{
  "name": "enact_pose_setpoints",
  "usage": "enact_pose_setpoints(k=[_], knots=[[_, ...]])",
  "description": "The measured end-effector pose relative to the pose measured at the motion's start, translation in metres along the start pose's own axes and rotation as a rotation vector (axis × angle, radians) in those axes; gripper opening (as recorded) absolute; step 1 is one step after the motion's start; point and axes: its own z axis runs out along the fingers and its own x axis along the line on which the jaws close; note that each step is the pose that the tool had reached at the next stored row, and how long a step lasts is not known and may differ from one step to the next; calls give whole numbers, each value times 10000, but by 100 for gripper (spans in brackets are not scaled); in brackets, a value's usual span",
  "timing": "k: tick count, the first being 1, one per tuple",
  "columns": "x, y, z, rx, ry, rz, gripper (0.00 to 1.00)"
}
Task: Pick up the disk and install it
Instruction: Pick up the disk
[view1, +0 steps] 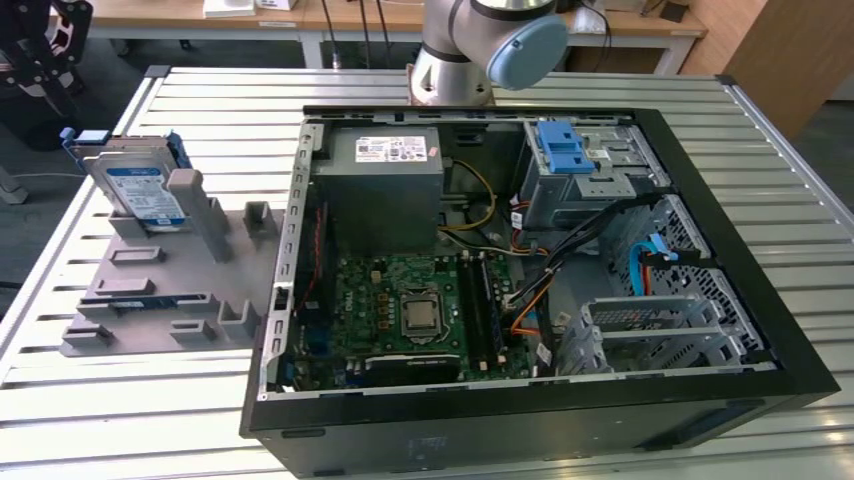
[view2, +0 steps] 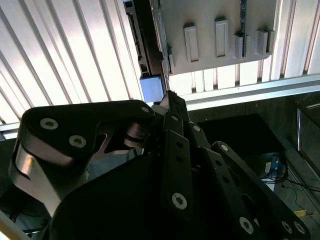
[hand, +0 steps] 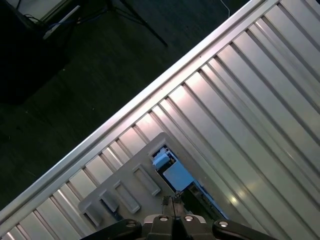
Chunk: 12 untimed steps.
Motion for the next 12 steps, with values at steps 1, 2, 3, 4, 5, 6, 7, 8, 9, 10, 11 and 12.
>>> enact_pose_setpoints(k=[1,2,3,4,5,6,7,8,9,10,11,12], knots=[[0,0,0,0,2,-42,11],[0,0,0,0,4,-99,11],[0,0,0,1,7,-163,11],[0,0,0,1,10,-229,11],[0,0,0,2,13,-296,11],[0,0,0,3,13,-363,11],[0,0,0,5,12,-435,11],[0,0,0,9,11,-502,11],[0,0,0,12,11,-572,11],[0,0,0,15,13,-650,11],[0,0,0,18,14,-736,11],[0,0,0,20,17,-826,11]])
